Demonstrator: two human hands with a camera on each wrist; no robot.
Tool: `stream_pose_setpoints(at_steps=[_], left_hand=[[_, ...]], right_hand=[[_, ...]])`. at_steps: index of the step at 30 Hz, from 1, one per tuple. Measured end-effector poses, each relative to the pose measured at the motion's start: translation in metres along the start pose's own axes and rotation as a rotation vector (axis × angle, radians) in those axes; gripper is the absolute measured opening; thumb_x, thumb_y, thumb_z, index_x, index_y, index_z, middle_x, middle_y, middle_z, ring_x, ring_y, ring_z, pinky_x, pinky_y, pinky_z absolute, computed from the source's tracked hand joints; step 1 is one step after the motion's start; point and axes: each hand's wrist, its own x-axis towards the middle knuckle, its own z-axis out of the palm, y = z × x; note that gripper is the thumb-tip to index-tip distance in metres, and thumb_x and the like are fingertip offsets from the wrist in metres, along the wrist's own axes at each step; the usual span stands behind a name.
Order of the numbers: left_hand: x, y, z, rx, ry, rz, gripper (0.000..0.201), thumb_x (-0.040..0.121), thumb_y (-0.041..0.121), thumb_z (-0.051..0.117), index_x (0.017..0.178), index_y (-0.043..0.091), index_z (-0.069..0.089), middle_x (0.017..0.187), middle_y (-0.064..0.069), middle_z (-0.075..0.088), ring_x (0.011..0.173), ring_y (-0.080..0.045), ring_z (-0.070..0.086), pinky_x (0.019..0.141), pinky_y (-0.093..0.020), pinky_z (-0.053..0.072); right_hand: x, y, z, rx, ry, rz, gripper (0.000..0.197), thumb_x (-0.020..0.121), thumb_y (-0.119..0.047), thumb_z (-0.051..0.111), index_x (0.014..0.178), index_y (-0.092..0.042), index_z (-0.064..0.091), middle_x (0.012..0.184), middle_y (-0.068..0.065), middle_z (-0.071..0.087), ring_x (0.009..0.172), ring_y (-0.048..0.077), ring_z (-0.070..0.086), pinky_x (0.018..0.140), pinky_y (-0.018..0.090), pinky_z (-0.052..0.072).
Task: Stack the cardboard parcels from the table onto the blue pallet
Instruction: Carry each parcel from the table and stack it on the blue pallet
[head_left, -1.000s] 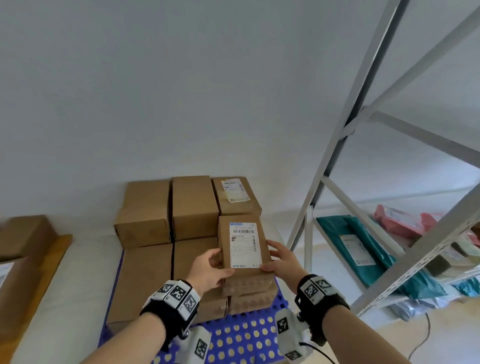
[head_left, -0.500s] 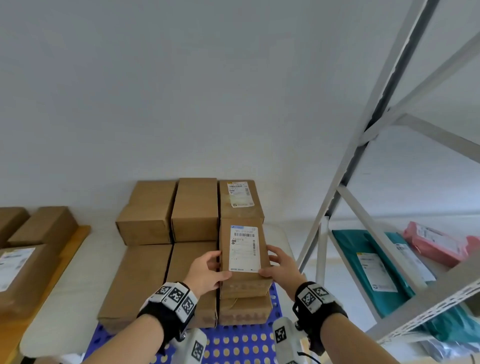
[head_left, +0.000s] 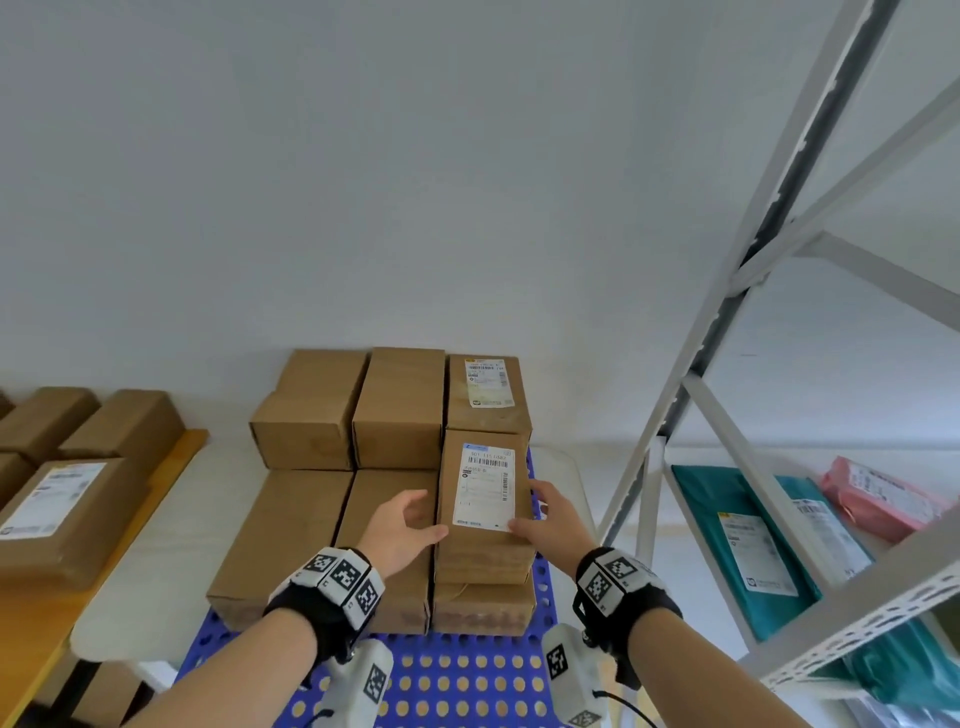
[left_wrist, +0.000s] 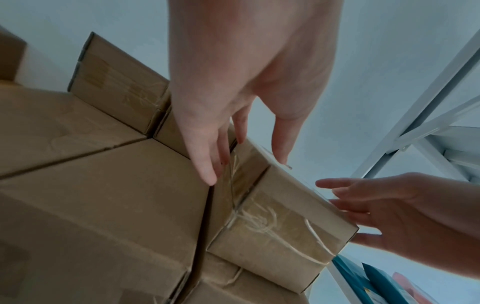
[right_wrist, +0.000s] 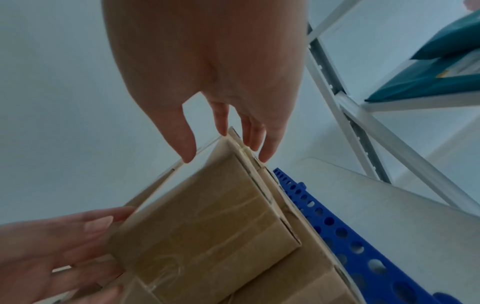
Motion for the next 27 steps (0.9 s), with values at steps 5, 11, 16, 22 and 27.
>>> stream_pose_setpoints(at_steps=[5,11,16,22,27], left_hand=[[-0.018,0.001,-0.026,0.29,0.056,0.09,0.058,0.091,0.028,0.059,0.143,0.018,0.034,0.142,-0.004,0.045,0.128,-0.017,0.046,0.104,-0.032,0.04],[-0.049,-0.018,-0.077,0.478,0.068,0.126,0.054,0.094,0.03,0.053,0.143,0.021,0.032,0.144,-0.002,0.043,0.13,-0.019,0.044,0.103,-0.032,0.041],[-0.089,-0.05,-0.126,0.639,0.08,0.182,0.051,0.096,0.027,0.048,0.144,0.021,0.032,0.145,-0.001,0.041,0.131,-0.018,0.042,0.106,-0.031,0.038],[-0.145,-0.094,-0.193,0.709,0.101,0.154,0.049,0.098,0.026,0.045,0.144,0.018,0.032,0.146,-0.002,0.04,0.132,-0.019,0.041,0.108,-0.031,0.035],[-0.202,-0.141,-0.253,0.695,0.104,0.054,0.049,0.098,0.024,0.045,0.144,0.019,0.031,0.146,-0.003,0.04,0.131,-0.021,0.042,0.107,-0.031,0.037]], right_hand=[[-0.014,-0.024,0.01,-0.283,0.026,-0.091,0.059,0.087,-0.015,0.061,0.141,-0.013,0.036,0.14,0.002,0.04,0.133,0.02,0.039,0.102,0.024,0.041],[-0.04,-0.06,0.057,-0.5,-0.042,-0.174,0.052,0.092,-0.017,0.053,0.141,-0.014,0.037,0.146,0.008,0.036,0.135,0.023,0.034,0.108,0.029,0.03],[-0.061,-0.09,0.115,-0.623,-0.155,-0.25,0.057,0.092,-0.018,0.053,0.145,-0.016,0.033,0.15,0.008,0.03,0.137,0.022,0.032,0.112,0.03,0.027],[-0.097,-0.118,0.203,-0.773,-0.254,-0.264,0.054,0.093,-0.023,0.052,0.144,-0.016,0.034,0.149,0.01,0.032,0.135,0.025,0.035,0.111,0.034,0.032],[-0.13,-0.143,0.281,-0.868,-0.338,-0.271,0.037,0.095,-0.022,0.047,0.131,-0.011,0.049,0.128,0.01,0.051,0.119,0.03,0.051,0.093,0.035,0.045]])
